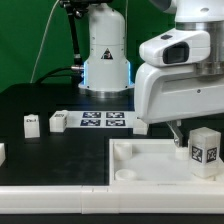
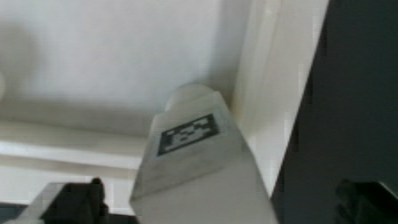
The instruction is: Assemble one leg
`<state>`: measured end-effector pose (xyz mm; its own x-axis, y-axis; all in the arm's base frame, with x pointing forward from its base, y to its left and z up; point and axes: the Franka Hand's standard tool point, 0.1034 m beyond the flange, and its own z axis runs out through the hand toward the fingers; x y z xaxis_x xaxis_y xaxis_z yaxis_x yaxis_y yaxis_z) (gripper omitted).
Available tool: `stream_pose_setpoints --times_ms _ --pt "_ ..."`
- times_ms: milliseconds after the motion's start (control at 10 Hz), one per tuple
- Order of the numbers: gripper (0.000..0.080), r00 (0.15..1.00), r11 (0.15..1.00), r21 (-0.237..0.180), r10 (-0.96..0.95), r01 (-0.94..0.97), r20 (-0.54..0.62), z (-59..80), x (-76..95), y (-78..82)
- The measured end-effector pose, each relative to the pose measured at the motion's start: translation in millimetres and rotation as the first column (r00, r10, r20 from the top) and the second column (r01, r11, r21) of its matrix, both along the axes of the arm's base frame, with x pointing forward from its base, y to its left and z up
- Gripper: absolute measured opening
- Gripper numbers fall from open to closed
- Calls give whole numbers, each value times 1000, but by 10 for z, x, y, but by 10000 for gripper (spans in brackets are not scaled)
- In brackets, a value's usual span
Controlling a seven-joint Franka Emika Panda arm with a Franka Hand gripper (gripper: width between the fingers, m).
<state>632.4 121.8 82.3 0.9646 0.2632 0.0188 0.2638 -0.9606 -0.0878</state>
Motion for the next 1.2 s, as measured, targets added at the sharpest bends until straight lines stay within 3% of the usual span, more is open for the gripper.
stream_pose_setpoints --times_ms 100,200,400,700,900,1200 --pt "528 996 996 0 86 -86 8 -2 4 -26" --pt "528 994 994 0 110 -110 10 -2 5 -30" --pt "291 993 993 0 116 -116 11 -2 6 -36" --pt "291 996 996 0 87 -87 8 -1 6 -36" --pt "291 980 980 17 -197 198 -22 -4 9 -52" --pt "291 834 834 18 -550 551 -48 -14 12 -61"
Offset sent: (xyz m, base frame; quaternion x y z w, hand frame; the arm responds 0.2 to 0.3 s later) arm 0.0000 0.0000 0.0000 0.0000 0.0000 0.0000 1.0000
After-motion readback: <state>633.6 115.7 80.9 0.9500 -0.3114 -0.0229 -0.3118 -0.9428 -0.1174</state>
